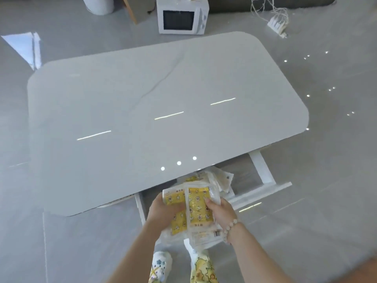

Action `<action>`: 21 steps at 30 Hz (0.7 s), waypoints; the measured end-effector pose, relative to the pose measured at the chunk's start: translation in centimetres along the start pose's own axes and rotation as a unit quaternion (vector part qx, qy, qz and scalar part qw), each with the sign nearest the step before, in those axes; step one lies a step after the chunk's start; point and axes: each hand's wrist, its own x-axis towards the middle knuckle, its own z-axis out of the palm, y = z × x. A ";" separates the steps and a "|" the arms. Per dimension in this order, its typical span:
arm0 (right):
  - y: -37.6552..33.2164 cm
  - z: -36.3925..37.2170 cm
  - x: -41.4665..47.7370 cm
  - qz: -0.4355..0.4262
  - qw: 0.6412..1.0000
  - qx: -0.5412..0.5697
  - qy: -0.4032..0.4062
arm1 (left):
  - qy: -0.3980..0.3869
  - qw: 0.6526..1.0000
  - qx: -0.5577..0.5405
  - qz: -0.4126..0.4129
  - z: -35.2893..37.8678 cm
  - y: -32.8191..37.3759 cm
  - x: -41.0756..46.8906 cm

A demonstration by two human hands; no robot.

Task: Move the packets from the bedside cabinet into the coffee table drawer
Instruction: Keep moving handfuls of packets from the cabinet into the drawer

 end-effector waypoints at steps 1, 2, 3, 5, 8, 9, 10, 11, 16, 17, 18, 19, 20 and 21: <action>0.1 0.4 2.1 0.004 1.000 -0.014 -0.010 | 0.022 1.000 -0.013 -0.009 0.4 -0.8 1.4; 0.2 0.9 4.1 0.004 0.999 -0.032 -0.022 | 0.043 0.999 -0.028 -0.019 0.7 -1.6 2.8; 0.3 1.3 6.0 0.003 0.998 -0.051 -0.029 | 0.060 0.997 -0.041 -0.026 0.9 -2.4 4.2; 1.2 2.1 10.0 0.006 0.994 -0.094 -0.049 | 0.085 0.994 -0.062 -0.042 1.4 -4.4 7.1; 2.7 3.4 15.5 0.006 0.985 -0.146 -0.086 | 0.116 0.987 -0.095 -0.066 2.4 -7.5 11.3; 3.2 3.8 17.2 0.008 0.982 -0.162 -0.098 | 0.124 0.984 -0.101 -0.075 2.7 -8.6 12.7; 3.7 4.1 19.0 0.008 0.977 -0.181 -0.110 | 0.131 0.982 -0.109 -0.082 3.1 -9.6 14.0; 4.2 4.4 20.5 0.005 0.973 -0.200 -0.119 | 0.136 0.980 -0.116 -0.087 3.5 -10.5 15.2; 6.6 5.2 25.8 -0.021 0.954 -0.275 -0.117 | 0.151 0.973 -0.127 -0.121 5.6 -14.1 19.8; 7.0 5.2 26.3 -0.030 0.952 -0.285 -0.109 | 0.148 0.973 -0.127 -0.127 6.0 -14.6 20.4; 7.3 5.2 26.6 -0.034 0.950 -0.295 -0.098 | 0.147 0.972 -0.127 -0.133 6.4 -15.1 20.9; 7.6 5.1 26.8 -0.039 0.947 -0.306 -0.085 | 0.148 0.971 -0.127 -0.137 6.8 -15.4 21.2; 7.8 5.0 26.9 -0.047 0.945 -0.316 -0.069 | 0.149 0.971 -0.123 -0.137 7.1 -15.5 21.5; 8.0 5.0 27.0 -0.057 0.942 -0.325 -0.054 | 0.149 0.972 -0.118 -0.136 7.3 -15.7 21.9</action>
